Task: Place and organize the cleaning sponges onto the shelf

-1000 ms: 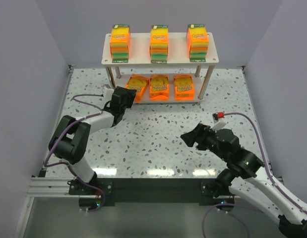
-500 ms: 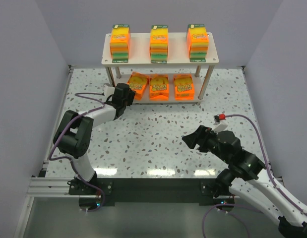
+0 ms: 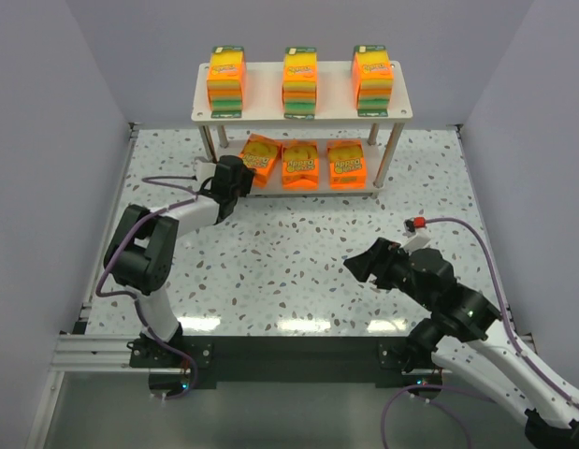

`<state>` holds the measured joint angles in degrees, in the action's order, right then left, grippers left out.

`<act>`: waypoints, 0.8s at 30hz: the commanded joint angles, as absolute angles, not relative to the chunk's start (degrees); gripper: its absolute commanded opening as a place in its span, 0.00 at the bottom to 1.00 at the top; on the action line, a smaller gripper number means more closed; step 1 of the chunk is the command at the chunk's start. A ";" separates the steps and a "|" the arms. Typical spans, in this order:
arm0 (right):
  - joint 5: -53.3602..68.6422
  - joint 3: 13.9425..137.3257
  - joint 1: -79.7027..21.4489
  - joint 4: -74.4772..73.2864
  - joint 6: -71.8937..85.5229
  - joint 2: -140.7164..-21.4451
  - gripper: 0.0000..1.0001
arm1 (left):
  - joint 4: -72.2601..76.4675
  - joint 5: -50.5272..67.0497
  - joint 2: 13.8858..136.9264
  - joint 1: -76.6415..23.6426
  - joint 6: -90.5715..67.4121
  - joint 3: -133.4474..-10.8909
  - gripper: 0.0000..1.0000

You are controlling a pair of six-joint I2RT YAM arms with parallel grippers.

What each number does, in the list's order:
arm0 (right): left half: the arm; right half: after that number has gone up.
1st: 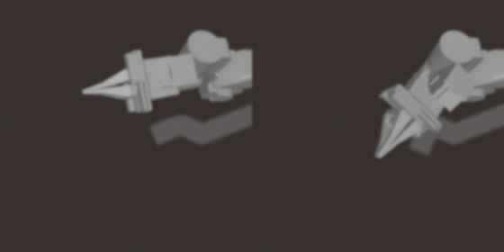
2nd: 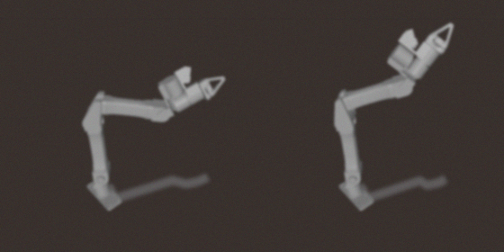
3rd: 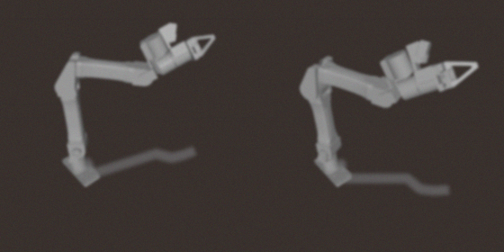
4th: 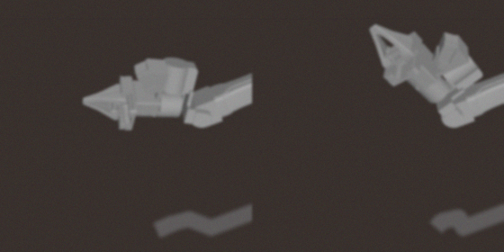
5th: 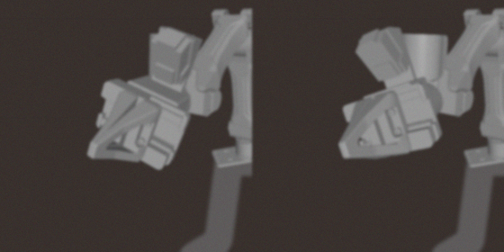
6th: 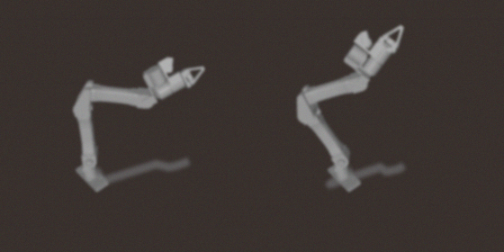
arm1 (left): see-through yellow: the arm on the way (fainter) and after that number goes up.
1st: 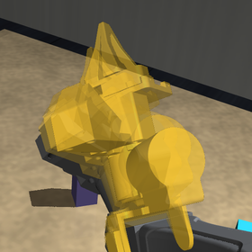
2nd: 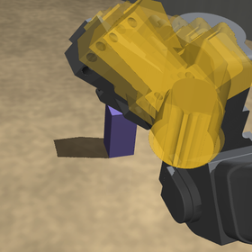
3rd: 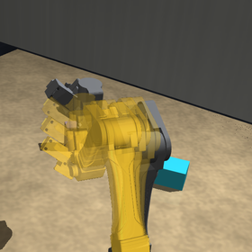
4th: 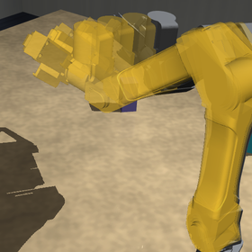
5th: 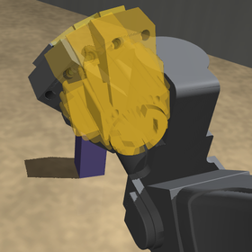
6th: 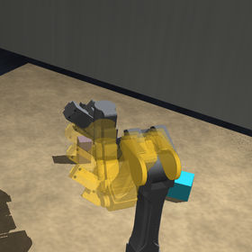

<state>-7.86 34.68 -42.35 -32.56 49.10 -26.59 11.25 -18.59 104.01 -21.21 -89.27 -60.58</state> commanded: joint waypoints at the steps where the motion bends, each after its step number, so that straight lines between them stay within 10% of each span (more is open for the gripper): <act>1: -6.86 33.58 -42.28 -31.91 50.36 -25.93 0.79 | 11.86 -19.08 105.82 -19.86 -89.74 -61.79 0.19; 3: -6.77 33.40 -42.28 -31.82 50.71 -25.93 0.79 | 12.13 -18.55 105.91 -19.86 -89.74 -61.70 0.01; 24: -4.22 33.31 -42.28 -30.32 50.28 -27.60 0.79 | -11.51 -35.15 98.08 -28.30 -114.25 -63.98 0.00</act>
